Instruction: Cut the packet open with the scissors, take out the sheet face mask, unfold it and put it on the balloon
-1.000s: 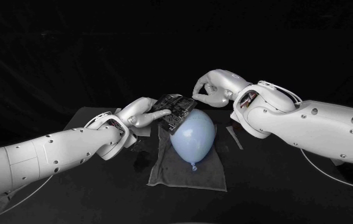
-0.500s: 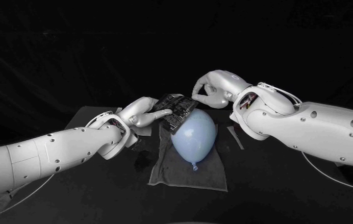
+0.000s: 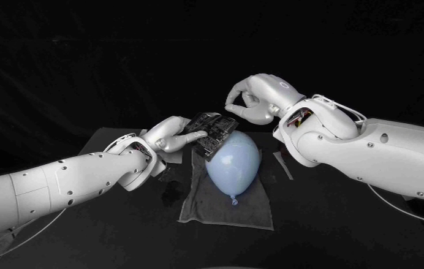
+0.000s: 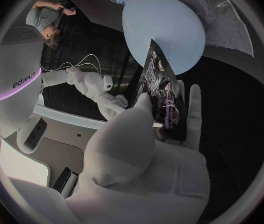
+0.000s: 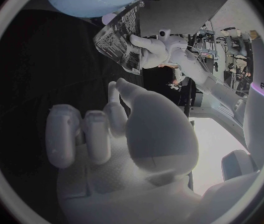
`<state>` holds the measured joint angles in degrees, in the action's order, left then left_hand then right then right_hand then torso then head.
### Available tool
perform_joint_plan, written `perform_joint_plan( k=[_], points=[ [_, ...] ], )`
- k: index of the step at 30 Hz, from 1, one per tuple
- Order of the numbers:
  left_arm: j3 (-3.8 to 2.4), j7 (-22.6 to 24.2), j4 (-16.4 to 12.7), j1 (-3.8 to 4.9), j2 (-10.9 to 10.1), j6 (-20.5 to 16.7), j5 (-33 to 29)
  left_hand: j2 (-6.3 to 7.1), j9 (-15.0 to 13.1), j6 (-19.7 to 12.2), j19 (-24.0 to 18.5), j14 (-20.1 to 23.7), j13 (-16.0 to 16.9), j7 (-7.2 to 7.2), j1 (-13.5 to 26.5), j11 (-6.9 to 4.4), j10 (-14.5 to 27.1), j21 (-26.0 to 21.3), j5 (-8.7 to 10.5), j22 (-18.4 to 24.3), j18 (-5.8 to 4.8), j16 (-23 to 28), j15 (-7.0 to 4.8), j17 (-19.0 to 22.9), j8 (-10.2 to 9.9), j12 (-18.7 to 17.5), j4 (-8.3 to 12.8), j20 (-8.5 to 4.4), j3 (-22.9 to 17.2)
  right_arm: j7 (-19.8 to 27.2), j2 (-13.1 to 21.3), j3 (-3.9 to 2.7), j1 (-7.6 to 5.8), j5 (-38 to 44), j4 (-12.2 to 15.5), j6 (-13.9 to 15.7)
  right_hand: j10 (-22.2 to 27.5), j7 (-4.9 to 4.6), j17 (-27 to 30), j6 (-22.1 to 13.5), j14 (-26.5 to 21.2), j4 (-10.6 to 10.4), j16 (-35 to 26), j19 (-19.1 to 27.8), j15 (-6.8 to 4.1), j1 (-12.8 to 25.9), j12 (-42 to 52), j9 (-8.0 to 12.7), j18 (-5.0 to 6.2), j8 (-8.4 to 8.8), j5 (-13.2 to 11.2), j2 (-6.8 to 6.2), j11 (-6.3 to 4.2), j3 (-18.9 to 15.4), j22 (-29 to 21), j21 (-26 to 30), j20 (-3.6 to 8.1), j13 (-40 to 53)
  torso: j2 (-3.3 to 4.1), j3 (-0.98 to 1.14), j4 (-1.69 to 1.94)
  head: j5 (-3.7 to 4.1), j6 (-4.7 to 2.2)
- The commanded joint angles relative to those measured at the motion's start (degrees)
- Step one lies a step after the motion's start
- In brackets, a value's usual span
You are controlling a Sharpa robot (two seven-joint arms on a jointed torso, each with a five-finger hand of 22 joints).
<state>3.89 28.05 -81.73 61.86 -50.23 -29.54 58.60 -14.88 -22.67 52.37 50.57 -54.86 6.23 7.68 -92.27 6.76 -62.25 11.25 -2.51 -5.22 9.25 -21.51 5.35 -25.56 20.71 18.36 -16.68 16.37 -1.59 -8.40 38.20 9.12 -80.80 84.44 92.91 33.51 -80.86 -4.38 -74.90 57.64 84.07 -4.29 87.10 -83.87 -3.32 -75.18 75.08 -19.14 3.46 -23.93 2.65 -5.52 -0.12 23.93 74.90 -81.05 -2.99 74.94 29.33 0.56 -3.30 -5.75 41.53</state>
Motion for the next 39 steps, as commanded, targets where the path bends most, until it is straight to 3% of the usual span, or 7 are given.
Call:
perform_joint_plan(
  k=[1, 15, 39],
  points=[
    [-0.06, 0.67, -0.08, 0.06, 0.17, -0.3, -0.15, -1.81, -0.05, 0.35, -0.33, 0.22, -0.06, -0.1, -0.1, -0.02, 0.1, -0.18, -0.22, 0.09, 0.87, -0.04, 0.01, -0.09, 0.35, -0.12, -0.11, 0.14, -0.11, 0.14, -0.8, -0.07, -0.12, 1.97, -0.04, 0.49, -0.22, -0.14, -10.31, 0.06, 4.88, -0.35, 0.14, -1.38, -0.34, 0.54, 0.29, 0.1, -0.96, -0.37, 0.13, -0.31, 0.21, -0.23, 8.29, -0.14, 0.46, 0.91, 0.04, 0.01, 0.03, 0.01, -0.02],
    [-0.05, 0.77, -0.22, 0.07, 0.26, -0.4, -0.18, -1.76, -0.13, 0.36, -0.33, 0.21, -0.07, -0.1, -0.12, -0.06, 0.08, -0.21, -0.22, 0.11, 0.86, -0.05, -0.02, -0.13, 0.36, -0.13, -0.07, 0.15, -0.17, -1.5, -4.01, -0.07, -0.21, 4.29, -2.81, -0.77, -0.12, -0.21, -10.24, -0.06, 4.86, -0.57, 0.1, -1.29, -0.31, 1.02, 0.1, 0.15, -0.92, -0.33, 0.13, -0.77, 0.26, -0.38, 8.2, 0.02, 0.46, 0.8, 0.04, -0.04, 0.07, -0.07, 0.09],
    [-0.05, 0.84, -0.29, 0.07, 0.28, -0.2, -0.18, -1.7, -0.25, 0.34, -0.31, 0.21, -0.09, -0.11, -0.18, -0.1, 0.06, -0.25, -0.22, 0.16, 0.86, -0.05, -0.06, -0.19, 0.37, -0.15, -0.04, 0.15, -0.28, -1.63, -4.03, 0.02, 0.08, 5.42, -2.55, -3.49, -0.14, -0.29, -10.23, -0.15, 4.86, -0.52, 0.1, -1.3, -0.26, 1.26, 0.12, 0.21, -0.94, -0.32, 0.12, -1.78, 0.32, -0.66, 8.29, -0.04, 0.43, 0.93, 0.03, -0.02, 0.02, -0.27, 0.2]
  ],
)
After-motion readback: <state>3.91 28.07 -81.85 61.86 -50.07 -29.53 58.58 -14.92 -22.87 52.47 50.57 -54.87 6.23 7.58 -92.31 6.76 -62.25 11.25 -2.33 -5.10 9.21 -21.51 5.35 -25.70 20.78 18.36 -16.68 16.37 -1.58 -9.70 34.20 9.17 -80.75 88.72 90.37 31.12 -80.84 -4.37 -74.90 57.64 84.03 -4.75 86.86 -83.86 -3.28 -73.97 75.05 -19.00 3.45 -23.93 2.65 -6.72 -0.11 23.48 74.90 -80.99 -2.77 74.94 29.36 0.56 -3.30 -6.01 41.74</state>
